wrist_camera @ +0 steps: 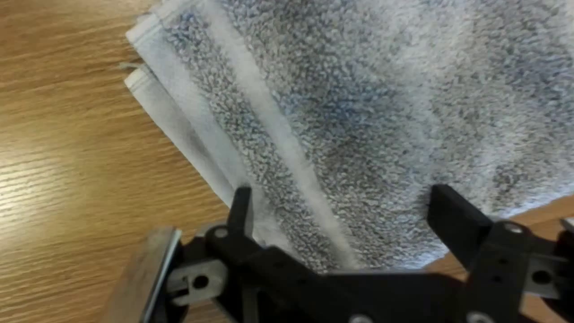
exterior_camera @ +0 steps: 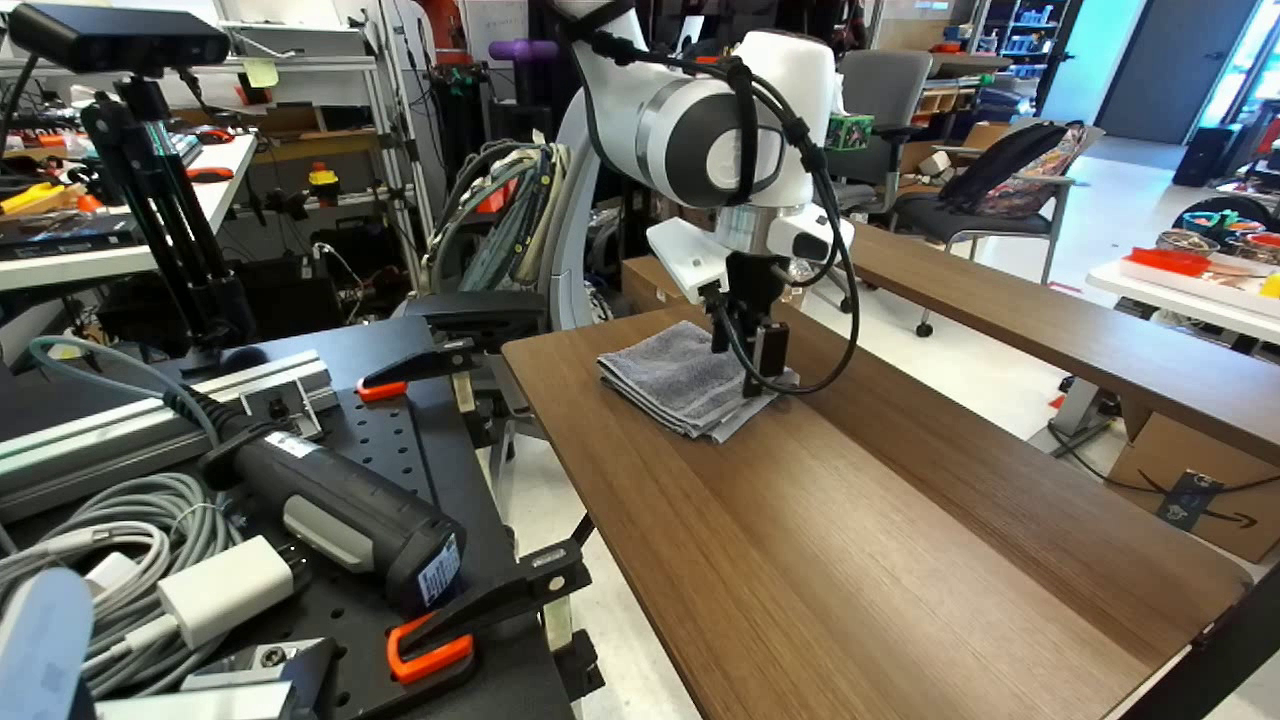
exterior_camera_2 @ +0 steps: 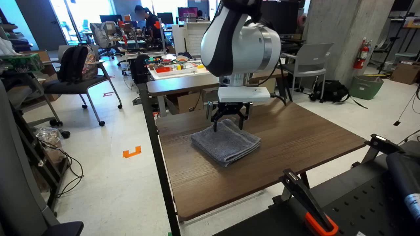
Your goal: Move the grey towel to the right then push it to the left
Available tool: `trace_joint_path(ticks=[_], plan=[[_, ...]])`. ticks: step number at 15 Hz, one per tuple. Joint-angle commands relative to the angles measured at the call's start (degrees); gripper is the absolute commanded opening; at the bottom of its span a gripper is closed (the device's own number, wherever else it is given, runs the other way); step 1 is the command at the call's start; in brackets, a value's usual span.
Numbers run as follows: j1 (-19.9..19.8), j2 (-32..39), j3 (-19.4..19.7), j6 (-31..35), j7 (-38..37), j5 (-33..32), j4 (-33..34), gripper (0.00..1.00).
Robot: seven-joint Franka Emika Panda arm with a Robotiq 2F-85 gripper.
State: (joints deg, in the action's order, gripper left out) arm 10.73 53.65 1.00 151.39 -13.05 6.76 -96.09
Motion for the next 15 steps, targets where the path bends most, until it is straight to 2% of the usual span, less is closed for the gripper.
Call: trace_joint_path(ticks=[1, 12, 15], plan=[[0.46, 2.26, 1.90, -1.82, -2.51, -1.47, 3.51, 1.00], [-3.18, 2.66, 3.19, -8.93, -2.34, -1.17, 6.90, 1.00], [-3.28, 1.34, 2.33, -8.79, -1.63, -1.00, 5.33, 1.00]])
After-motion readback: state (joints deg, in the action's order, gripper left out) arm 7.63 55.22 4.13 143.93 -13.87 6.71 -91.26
